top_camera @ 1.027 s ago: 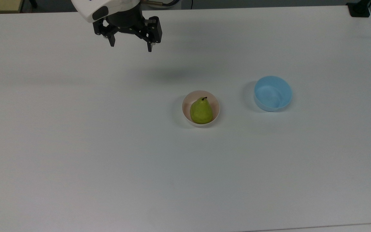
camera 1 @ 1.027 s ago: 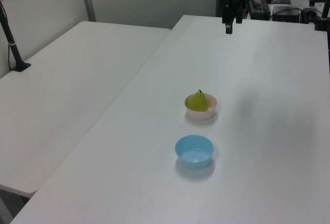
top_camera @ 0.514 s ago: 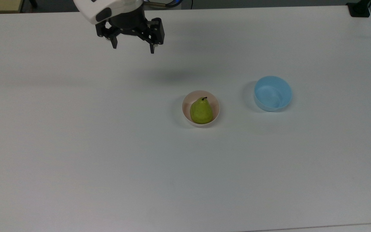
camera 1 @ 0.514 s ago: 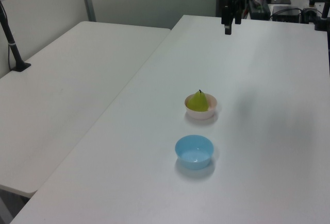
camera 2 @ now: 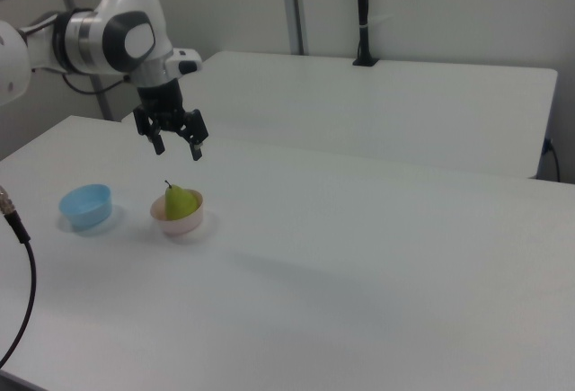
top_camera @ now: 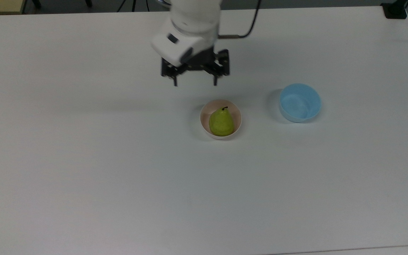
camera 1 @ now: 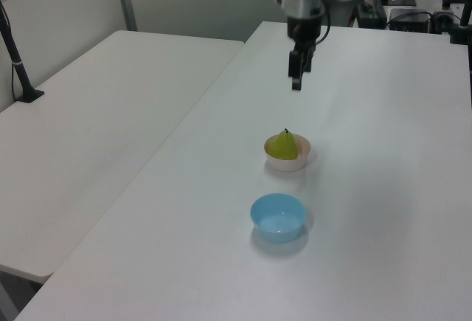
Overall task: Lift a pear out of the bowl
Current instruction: 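Move the open gripper over the pink bowl and lower onto the pear, then close the gripper around the green pear inside the pink bowl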
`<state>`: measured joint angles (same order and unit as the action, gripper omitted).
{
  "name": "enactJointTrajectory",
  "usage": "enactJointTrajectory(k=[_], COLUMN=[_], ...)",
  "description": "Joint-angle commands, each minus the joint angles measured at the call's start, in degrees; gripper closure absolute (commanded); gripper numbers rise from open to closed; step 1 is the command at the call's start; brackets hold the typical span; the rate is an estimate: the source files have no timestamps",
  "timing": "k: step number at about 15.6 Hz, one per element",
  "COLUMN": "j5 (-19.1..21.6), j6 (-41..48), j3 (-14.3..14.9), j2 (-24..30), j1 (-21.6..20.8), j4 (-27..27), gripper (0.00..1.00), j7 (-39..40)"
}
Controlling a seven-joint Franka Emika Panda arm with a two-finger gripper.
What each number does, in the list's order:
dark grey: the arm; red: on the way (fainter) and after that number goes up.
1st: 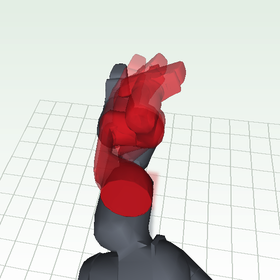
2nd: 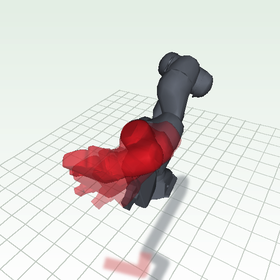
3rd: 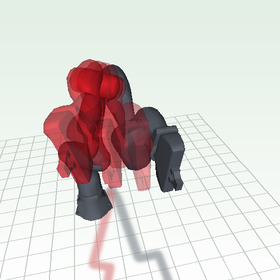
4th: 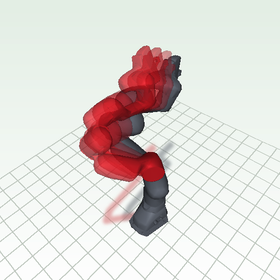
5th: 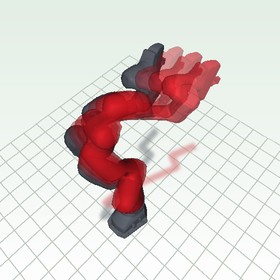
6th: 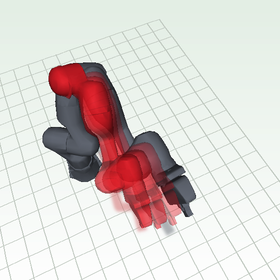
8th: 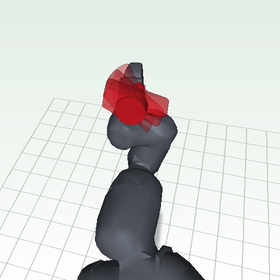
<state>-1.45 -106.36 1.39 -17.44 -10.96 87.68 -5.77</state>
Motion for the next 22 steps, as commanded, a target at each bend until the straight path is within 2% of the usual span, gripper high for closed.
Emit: enactJointTrajectory(k=[1,8,13,14,19,21,22], j5=[0.6,-0.3,-5.2,-5.7,-7.4,-8.4,-8.5], j6=[-5.2,-10.9,-10.9,-10.9,-10.9,-11.0,-11.2], j3=[0.5,0.5,0.4,0.4,0.2,0.1,0.1], j2=[-4.9,-11.6,-13.1,-13.5,-14.7,-14.9,-14.9], j1=[-2.9,-5.7,-5.9,-5.9,-7.1,-7.3,-7.3], j4=[-1.2,-1.2,-0.5,-0.3,0.2,0.5,0.5], gripper=[0.00,0.00,0.02,0.06,0.07,0.20,0.39], j7=[-0.6,-0.1,0.2,0.2,0.0,-0.2,-0.2])
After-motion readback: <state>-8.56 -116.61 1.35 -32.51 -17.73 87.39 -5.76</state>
